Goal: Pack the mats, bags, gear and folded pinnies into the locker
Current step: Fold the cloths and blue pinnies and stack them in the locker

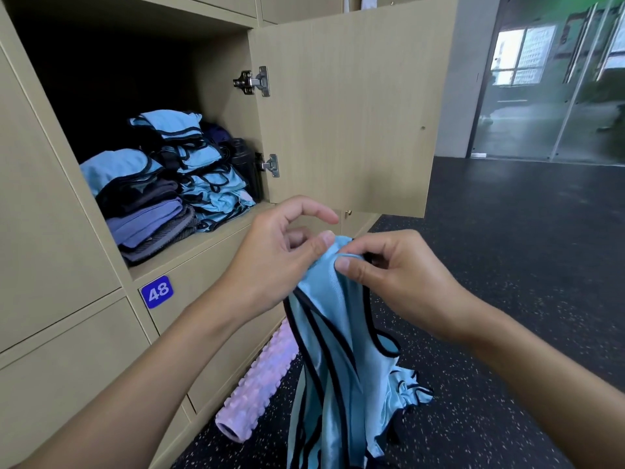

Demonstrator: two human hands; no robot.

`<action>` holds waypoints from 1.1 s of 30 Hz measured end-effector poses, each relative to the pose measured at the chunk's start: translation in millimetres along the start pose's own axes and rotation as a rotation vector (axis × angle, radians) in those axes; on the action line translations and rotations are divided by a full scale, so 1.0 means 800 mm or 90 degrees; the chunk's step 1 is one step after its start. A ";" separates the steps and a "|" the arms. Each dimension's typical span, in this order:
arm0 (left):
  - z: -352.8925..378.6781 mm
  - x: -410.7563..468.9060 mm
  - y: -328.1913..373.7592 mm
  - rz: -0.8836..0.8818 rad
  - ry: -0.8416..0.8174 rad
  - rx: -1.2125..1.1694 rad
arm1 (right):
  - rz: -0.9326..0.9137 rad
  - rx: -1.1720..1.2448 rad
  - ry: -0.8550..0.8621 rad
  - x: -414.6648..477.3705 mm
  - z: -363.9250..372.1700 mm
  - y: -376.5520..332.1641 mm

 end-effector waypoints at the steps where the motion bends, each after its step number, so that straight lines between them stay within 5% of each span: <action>1: -0.004 0.000 -0.001 0.003 0.007 0.012 | 0.008 0.003 0.026 0.001 -0.005 0.001; 17: -0.013 -0.007 -0.003 -0.052 -0.008 0.148 | 0.003 0.023 0.141 0.002 -0.033 -0.006; 26: -0.037 0.008 0.030 0.028 0.105 0.029 | -0.025 -0.002 0.195 0.002 -0.050 -0.021; 33: -0.025 0.003 0.018 -0.019 0.149 -0.105 | -0.048 0.016 0.254 0.003 -0.049 -0.023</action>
Point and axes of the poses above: each hand's wrist, its own x-axis towards the middle knuckle, its own z-axis out of the palm, y = z × x, the point moved 6 cm from there along x, towards the middle knuckle
